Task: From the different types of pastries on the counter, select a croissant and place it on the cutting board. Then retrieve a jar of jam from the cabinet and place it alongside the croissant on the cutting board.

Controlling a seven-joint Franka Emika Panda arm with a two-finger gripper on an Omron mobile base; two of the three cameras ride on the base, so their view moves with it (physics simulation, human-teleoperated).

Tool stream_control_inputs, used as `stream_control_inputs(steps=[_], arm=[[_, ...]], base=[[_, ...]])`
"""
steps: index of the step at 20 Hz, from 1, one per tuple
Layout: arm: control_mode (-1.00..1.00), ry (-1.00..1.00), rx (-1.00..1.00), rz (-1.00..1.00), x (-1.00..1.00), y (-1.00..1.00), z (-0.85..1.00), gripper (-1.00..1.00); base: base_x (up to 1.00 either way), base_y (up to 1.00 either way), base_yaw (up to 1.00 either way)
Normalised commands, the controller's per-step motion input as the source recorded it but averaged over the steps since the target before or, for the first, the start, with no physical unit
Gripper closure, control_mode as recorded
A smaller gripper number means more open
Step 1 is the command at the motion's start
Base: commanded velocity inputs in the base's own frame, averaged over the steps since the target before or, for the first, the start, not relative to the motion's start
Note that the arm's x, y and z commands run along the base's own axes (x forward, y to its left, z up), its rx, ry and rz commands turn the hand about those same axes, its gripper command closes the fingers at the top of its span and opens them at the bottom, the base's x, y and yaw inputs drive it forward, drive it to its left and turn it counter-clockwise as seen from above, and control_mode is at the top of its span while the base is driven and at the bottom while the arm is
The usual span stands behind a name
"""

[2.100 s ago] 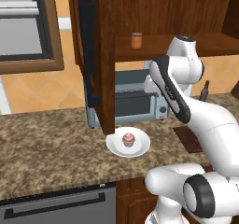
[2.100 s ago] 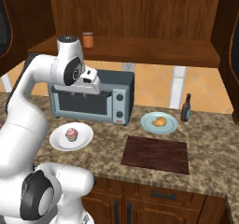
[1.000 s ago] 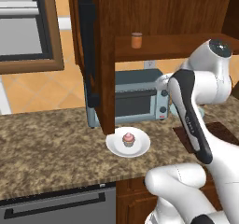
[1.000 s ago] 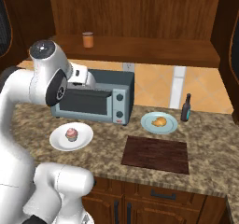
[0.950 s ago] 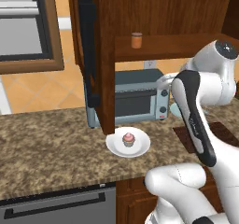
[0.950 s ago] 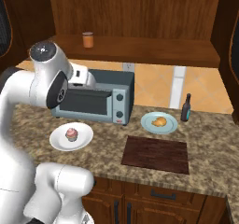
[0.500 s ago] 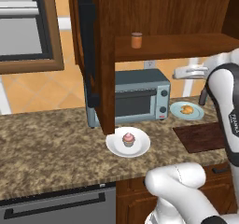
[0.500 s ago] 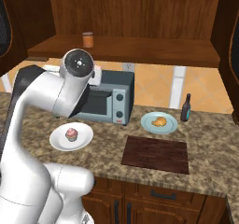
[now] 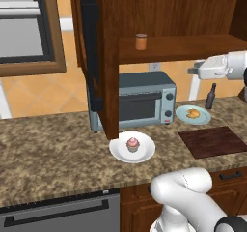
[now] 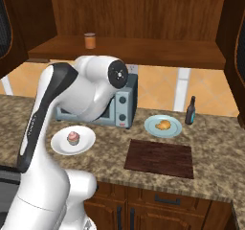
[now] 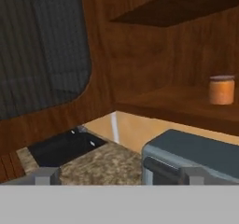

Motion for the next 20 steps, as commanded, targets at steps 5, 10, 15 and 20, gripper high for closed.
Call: stream_control_inputs(steps=[5,10,15,20], arm=[[-1.0,-0.19,0.0,0.16,-0.02,0.0,0.25,-1.0],[-1.0,0.0,0.0,0.02,0.4,0.05,0.18,-1.0],[-1.0,0.01,0.0,0.0,0.26,0.0,0.01,-1.0],[-1.0,0.0,0.03,0.01,0.32,-0.07,0.0,-1.0]], base=[[0.0,0.0,0.0],[0.0,0.0,0.0],[0.0,0.0,0.0],[0.0,0.0,0.0]])
